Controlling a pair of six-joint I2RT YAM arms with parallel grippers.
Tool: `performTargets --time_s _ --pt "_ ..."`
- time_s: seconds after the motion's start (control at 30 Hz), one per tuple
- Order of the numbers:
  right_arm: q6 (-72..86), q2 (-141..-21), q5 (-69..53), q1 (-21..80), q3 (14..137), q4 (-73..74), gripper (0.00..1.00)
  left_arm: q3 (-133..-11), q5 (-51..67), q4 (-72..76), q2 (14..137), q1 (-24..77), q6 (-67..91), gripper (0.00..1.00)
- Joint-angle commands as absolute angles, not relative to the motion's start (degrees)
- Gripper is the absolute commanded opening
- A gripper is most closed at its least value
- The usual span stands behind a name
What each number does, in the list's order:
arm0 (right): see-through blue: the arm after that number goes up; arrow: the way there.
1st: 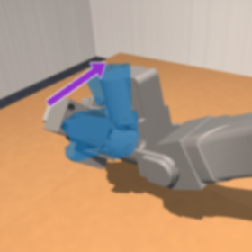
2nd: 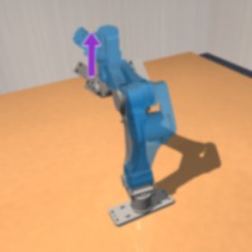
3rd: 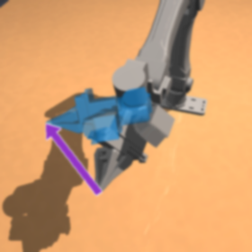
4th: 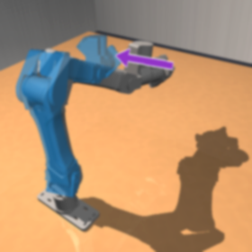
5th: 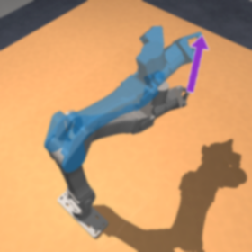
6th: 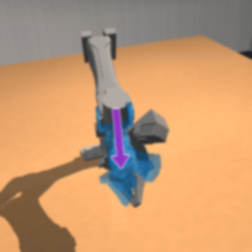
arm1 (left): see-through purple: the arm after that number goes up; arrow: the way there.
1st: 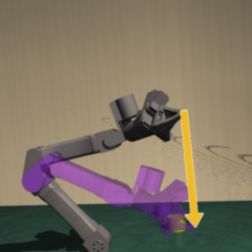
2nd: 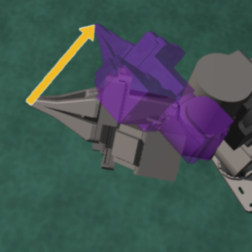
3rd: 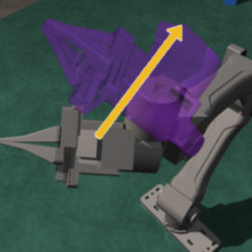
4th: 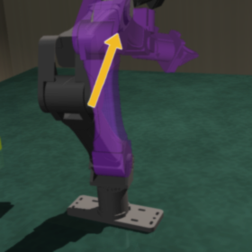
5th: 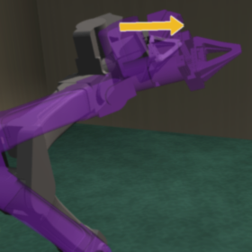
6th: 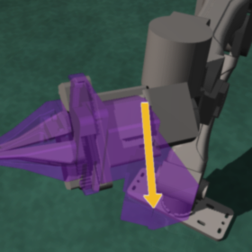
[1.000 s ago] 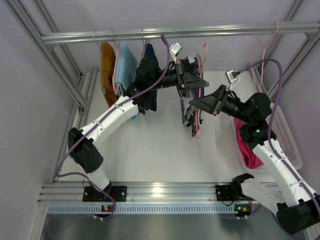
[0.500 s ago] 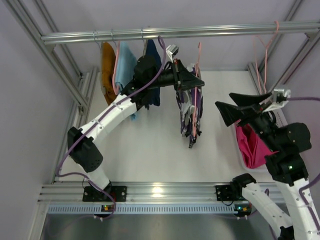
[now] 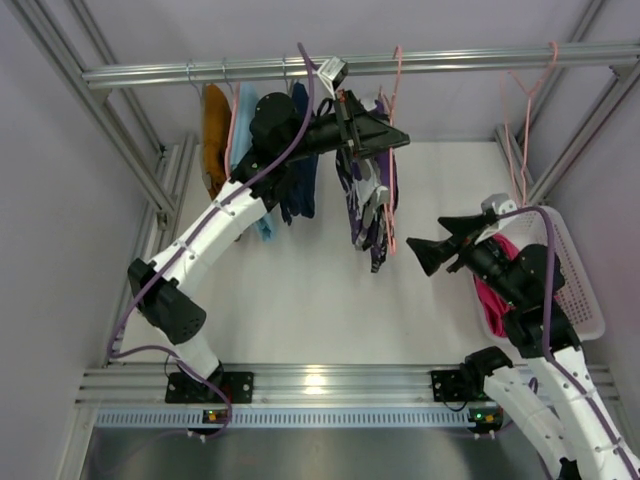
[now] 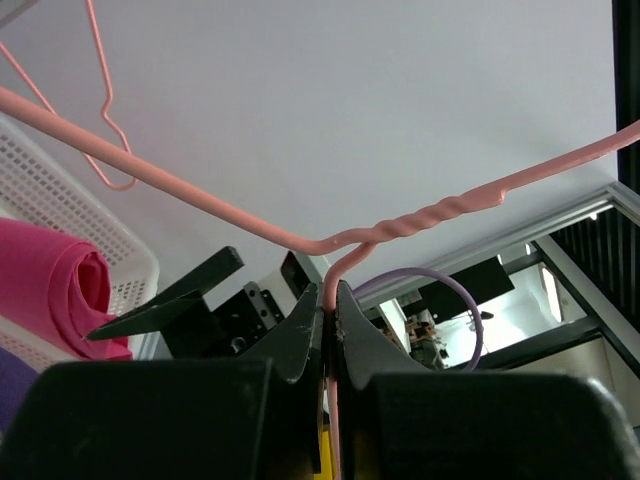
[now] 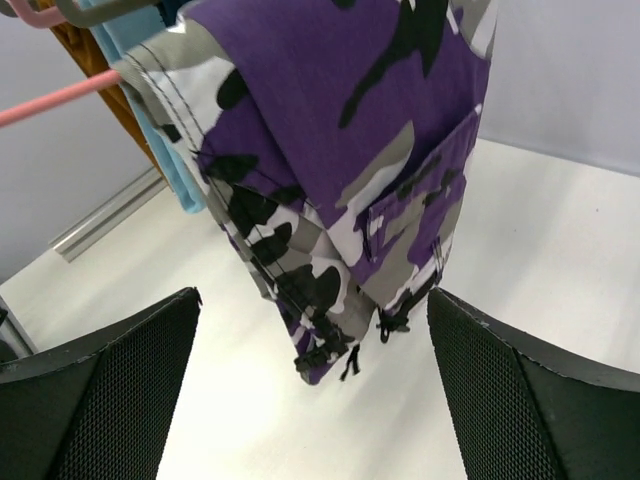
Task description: Remove the trousers from the hanger
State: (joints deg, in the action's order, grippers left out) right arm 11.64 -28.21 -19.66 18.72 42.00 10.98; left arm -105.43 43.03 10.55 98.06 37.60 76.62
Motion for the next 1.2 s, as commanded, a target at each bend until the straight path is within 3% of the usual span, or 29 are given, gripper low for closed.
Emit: performTargets --time_s 0.0,0.33,0.57,1.0,1.17 --pt "10.8 -31.1 -21.2 19.2 42.5 2.5 0.94 -110.3 41.7 22.7 96.9 37.7 75.7 0.0" --pt "11.9 -38.9 -17.6 28.9 43.4 -7.9 0.95 -112.4 41.1 22.4 98.3 37.8 75.7 0.0" --pt "9.8 -43.2 -2.4 33.0 45.6 -8.2 0.93 -112.5 41.3 22.5 98.1 37.9 75.5 0.0" --pt "6.0 -43.1 10.1 33.0 46.5 -8.8 0.6 -112.6 41.4 22.9 97.6 37.9 76.0 0.0" --pt "4.0 -44.5 8.0 33.0 49.2 -9.3 0.61 -112.9 41.1 23.0 97.8 38.1 76.0 0.0"
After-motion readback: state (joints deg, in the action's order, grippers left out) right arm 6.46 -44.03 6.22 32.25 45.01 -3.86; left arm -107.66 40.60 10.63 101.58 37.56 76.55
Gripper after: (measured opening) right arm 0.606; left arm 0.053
